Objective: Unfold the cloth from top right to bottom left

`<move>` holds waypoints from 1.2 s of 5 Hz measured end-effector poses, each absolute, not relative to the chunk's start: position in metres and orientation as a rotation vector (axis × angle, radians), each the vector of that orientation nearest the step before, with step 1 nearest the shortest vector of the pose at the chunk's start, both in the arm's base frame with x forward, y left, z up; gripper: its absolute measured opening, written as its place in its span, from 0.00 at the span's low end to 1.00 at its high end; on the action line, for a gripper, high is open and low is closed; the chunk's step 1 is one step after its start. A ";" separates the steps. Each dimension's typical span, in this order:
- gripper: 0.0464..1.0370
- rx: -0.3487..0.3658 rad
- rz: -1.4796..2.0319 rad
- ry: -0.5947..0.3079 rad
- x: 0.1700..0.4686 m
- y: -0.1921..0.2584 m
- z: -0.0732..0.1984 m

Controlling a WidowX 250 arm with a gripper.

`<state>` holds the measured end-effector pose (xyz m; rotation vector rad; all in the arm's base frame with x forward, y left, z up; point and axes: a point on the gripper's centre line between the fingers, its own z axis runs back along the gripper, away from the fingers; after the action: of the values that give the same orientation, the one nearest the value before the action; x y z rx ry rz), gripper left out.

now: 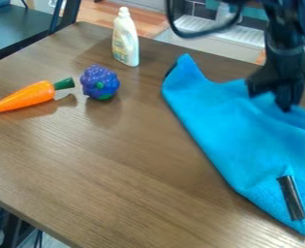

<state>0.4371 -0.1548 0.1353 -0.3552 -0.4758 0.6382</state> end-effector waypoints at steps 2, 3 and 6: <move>0.00 -0.351 0.642 -0.428 0.405 -0.115 0.133; 0.00 -0.302 0.637 -0.382 0.381 -0.095 0.116; 0.00 -0.393 0.663 -0.428 0.311 -0.029 0.157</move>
<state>0.3113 -0.0292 0.1565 -0.3933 -0.4283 0.6633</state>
